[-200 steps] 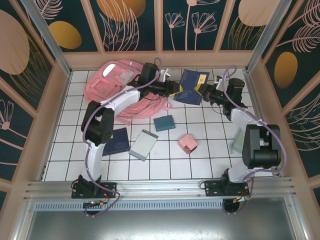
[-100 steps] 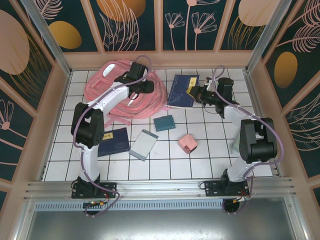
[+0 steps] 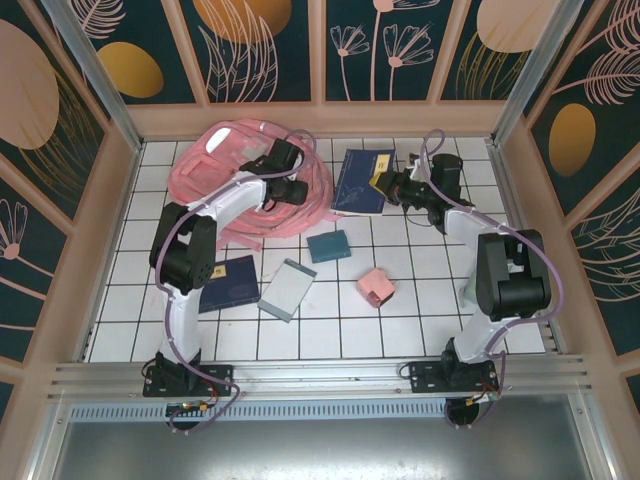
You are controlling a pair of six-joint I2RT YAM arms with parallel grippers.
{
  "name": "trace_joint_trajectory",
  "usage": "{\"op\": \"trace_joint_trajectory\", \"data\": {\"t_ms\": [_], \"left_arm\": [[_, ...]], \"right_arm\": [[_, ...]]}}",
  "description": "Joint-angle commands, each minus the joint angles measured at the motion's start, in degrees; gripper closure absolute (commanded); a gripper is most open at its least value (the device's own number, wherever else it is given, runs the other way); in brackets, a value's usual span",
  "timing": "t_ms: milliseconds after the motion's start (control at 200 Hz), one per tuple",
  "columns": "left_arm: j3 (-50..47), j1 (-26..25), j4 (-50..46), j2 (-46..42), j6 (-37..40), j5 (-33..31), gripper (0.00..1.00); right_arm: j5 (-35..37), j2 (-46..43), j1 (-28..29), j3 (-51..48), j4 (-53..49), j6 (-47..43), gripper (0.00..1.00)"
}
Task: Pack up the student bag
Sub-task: Open the student bag at the top-center of the table.
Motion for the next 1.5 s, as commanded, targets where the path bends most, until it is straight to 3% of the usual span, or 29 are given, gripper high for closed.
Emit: {"op": "trace_joint_trajectory", "data": {"t_ms": [0,105,370,895,1046,1121,1496], "left_arm": [[0.43,-0.26,-1.68,2.86,1.89,-3.28,0.68],[1.24,-0.26,-2.0,2.56,1.03,-5.75,1.0],[5.06,0.68,-1.58,-3.92,-1.16,-4.98,1.0],[13.3,9.69,-2.14,-12.72,-8.32,14.19,1.0],[13.83,12.58,-1.41,-13.23,-9.63,17.34,1.0],[13.51,13.65,-1.6,-13.2,-9.99,17.72,1.0],[13.38,16.87,0.46,-12.22,-13.14,23.97,1.0]], "right_arm": [[-0.65,0.74,0.73,2.48,3.59,0.66,1.0],[0.06,1.1,1.27,2.69,3.63,1.16,1.0],[3.24,5.54,4.92,3.33,10.62,6.42,1.0],[15.82,19.83,15.51,15.52,16.72,15.07,1.0],[14.66,23.59,16.68,17.17,27.11,20.07,1.0],[15.16,23.63,16.63,16.92,30.05,21.3,1.0],[18.53,16.12,13.84,9.41,24.13,15.63,1.0]]}}
